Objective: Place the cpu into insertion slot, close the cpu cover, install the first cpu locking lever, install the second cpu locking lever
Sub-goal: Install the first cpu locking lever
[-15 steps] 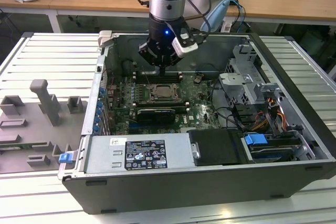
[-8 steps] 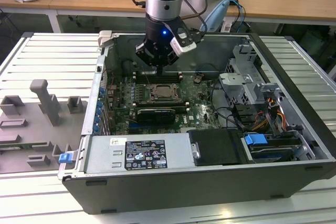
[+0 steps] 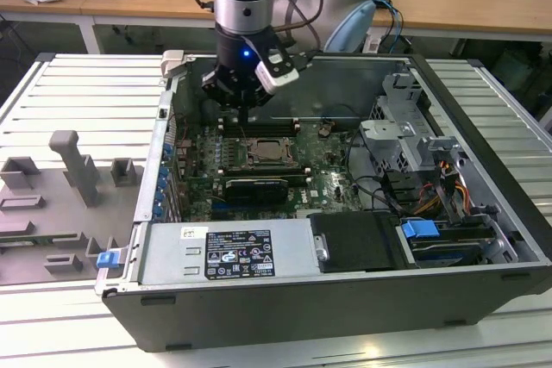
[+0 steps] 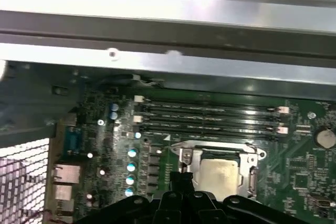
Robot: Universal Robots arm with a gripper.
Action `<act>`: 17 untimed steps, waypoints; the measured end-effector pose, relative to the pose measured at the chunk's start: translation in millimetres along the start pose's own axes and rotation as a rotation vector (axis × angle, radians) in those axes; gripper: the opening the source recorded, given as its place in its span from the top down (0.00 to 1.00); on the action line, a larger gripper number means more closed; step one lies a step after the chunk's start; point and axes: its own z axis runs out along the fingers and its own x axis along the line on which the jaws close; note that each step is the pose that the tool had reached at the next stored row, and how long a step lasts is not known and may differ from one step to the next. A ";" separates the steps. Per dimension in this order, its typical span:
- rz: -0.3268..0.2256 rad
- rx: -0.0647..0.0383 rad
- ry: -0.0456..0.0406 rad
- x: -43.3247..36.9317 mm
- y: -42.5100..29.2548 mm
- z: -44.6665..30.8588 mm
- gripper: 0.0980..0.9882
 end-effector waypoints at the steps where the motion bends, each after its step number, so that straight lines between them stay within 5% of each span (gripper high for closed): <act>1: 0.000 -0.001 -0.0011 3.3 0.2 0.0 0.99; 9: 0.000 -0.002 -0.0029 21.7 1.7 0.5 0.99; 17: 0.000 -0.002 -0.0028 24.5 9.1 1.2 0.99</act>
